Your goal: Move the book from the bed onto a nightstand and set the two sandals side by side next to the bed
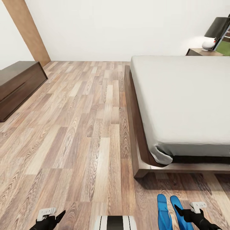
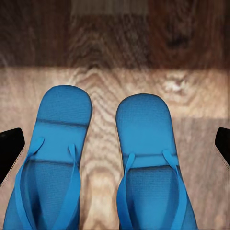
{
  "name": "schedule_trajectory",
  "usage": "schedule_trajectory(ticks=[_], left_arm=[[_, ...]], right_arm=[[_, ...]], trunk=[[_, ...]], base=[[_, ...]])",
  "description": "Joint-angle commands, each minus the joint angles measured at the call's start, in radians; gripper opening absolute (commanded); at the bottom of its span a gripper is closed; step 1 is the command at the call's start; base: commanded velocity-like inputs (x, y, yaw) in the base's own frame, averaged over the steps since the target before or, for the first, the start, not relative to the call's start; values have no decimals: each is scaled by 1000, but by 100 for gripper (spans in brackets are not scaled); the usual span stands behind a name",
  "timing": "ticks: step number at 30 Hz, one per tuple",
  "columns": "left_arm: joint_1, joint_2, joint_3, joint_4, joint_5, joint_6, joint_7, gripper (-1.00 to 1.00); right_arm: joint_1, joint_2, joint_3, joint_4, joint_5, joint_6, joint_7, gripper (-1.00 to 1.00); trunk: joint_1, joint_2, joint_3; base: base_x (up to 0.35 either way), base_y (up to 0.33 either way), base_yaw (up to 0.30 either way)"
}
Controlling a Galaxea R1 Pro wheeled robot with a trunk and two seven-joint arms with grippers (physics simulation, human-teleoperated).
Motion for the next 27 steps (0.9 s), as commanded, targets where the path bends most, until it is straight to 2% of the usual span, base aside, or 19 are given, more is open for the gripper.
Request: schedule_trajectory(ticks=[1,27], left_arm=[[-1,0,4,1,-2,-3,-5,100],[-1,0,3,1,-2,-3,-5,100]], right_arm=[[-1,-1,8,1,-10,-3,3,100],[-1,-1,8,1,-10,-3,2,100]], trunk=[[-1,0,3],[-12,6,104]], base=[[0,0,0],[0,0,0]])
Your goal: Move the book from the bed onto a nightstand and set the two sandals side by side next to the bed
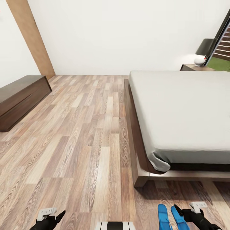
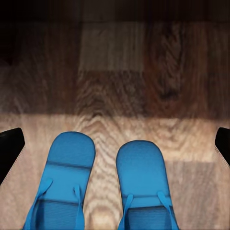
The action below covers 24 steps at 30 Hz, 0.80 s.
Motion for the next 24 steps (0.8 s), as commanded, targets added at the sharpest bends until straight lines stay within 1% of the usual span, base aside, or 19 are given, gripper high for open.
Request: schedule_trajectory(ticks=[1,24], left_arm=[[-1,0,4,1,-1,-3,-5,100],[-1,0,3,1,-1,-3,-5,100]], right_arm=[[-1,-1,8,1,-10,-3,3,100],[-1,0,8,1,-10,-3,3,100]], trunk=[[-1,0,3],[-11,5,92]], base=[[0,0,0],[0,0,0]])
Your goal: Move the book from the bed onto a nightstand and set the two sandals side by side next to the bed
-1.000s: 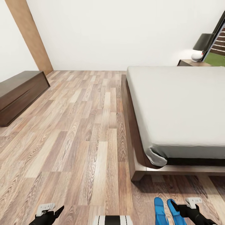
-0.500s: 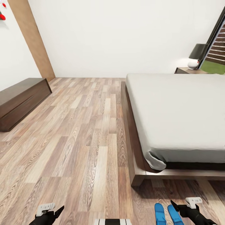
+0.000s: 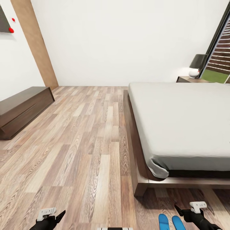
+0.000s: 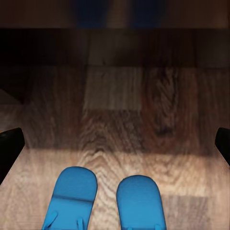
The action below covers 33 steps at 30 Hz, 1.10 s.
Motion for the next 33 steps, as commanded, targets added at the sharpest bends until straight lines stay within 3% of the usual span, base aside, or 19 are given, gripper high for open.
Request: schedule_trajectory(ticks=[1,30,33], left_arm=[[-1,0,3,1,-2,-3,-5,100],[-1,-1,4,1,-2,-3,-5,100],[-1,-1,3,1,-2,-3,-5,100]], right_arm=[[-1,-1,8,1,-10,-3,3,100],[-1,-1,8,1,-10,-3,3,100],[-1,-1,8,1,-10,-3,3,100]], trunk=[[-1,0,3],[-14,7,115],[-25,28,125]], base=[[0,0,0],[0,0,0],[0,0,0]])
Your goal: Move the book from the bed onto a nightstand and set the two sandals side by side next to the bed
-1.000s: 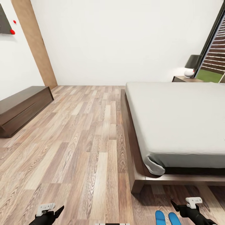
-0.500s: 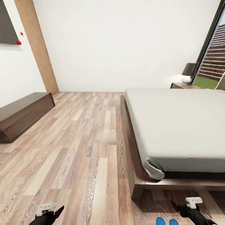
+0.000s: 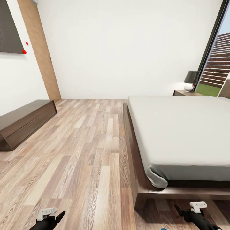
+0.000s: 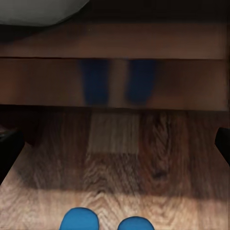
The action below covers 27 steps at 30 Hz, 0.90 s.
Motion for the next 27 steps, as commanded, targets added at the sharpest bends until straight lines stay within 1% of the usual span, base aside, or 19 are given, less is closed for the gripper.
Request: schedule_trajectory(ticks=[1,14,27], left_arm=[[-1,0,4,1,-2,-3,-5,100],[-1,0,4,1,-2,-3,-5,100],[-1,0,5,1,-2,-3,-5,100]], right_arm=[[-1,-1,8,1,-11,-3,3,100],[-1,0,8,1,-11,-3,3,100],[-1,0,8,2,-11,-3,5,100]], trunk=[[-4,7,2],[-54,98,43],[-54,98,43]], base=[[0,0,0],[0,0,0],[0,0,0]])
